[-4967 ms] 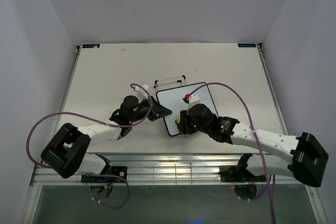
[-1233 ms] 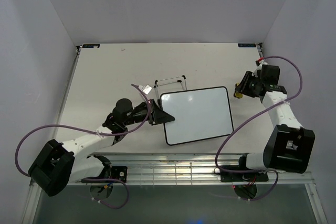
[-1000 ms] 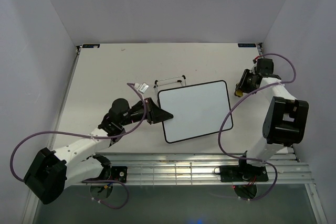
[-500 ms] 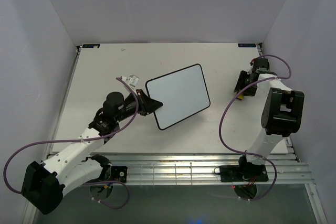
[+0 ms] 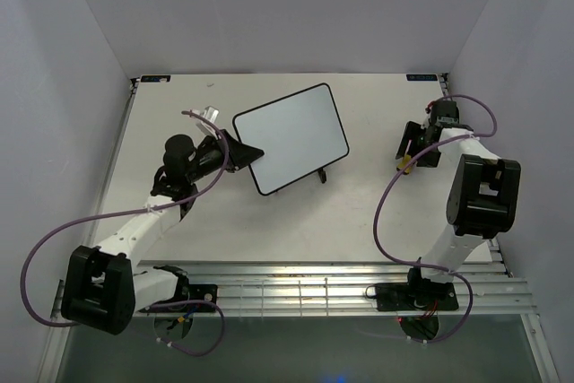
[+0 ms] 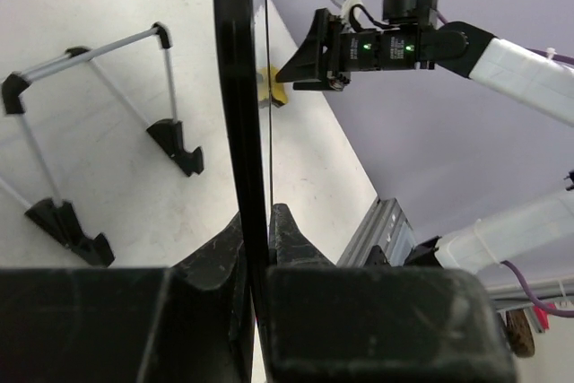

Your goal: Erase the whiteboard

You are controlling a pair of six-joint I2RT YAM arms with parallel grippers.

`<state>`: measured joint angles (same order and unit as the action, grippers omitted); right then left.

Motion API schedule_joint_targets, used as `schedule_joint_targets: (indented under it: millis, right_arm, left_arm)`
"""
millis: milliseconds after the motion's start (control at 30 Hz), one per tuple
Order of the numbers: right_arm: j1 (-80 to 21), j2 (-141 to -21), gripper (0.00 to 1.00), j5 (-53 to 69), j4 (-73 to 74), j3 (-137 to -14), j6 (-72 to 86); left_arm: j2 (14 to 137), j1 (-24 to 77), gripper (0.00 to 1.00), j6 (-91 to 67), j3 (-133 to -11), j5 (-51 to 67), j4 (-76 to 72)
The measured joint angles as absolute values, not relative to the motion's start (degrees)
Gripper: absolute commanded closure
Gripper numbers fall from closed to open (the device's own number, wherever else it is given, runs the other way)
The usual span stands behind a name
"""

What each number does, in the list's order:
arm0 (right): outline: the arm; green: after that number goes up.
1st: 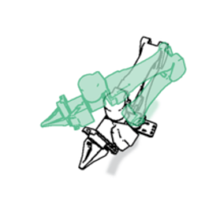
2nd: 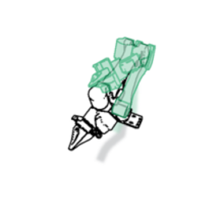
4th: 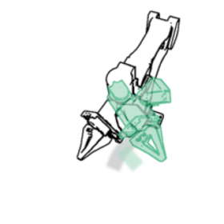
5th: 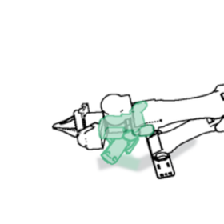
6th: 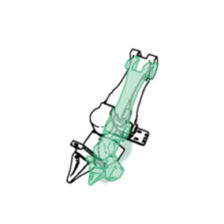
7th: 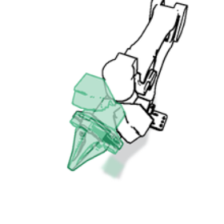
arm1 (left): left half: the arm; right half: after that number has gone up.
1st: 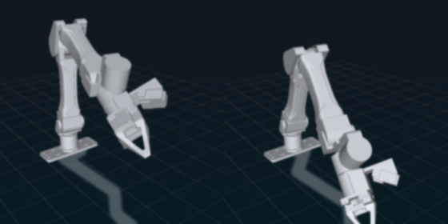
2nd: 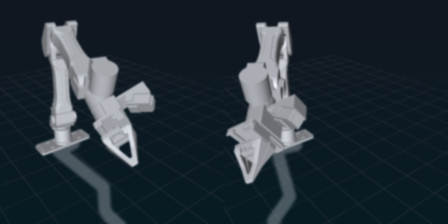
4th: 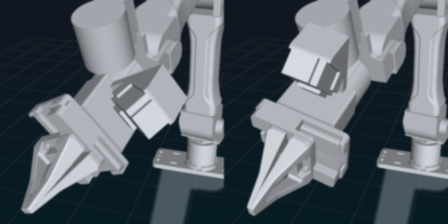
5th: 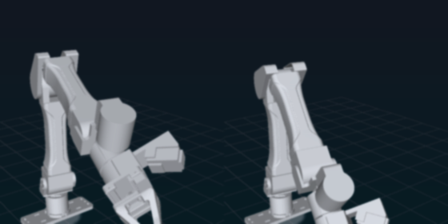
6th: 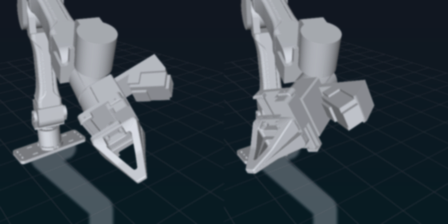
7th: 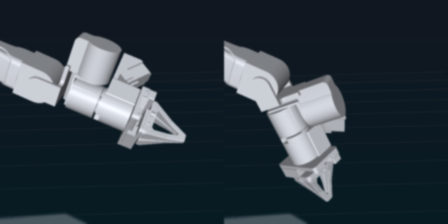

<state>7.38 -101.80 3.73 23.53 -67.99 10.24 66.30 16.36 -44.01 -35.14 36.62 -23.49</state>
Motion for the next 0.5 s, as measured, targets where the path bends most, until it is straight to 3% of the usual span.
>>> schedule_joint_targets:
  millis: [133,233,500]
  right_arm:
    - [7.35,-97.32,0.24,3.11,24.60,-66.57,10.41]
    - [7.18,-90.02,0.10,3.46,24.93,-65.65,10.37]
    - [4.03,-62.61,0.10,11.53,24.08,-54.96,10.02]
  left_arm:
    - [68.88,16.34,1.00,-42.61,-39.24,40.93,-25.39]
    - [71.02,16.36,1.00,-40.16,-41.76,43.09,-28.73]
    - [82.83,12.71,1.00,-36.25,-42.13,49.74,-46.54]
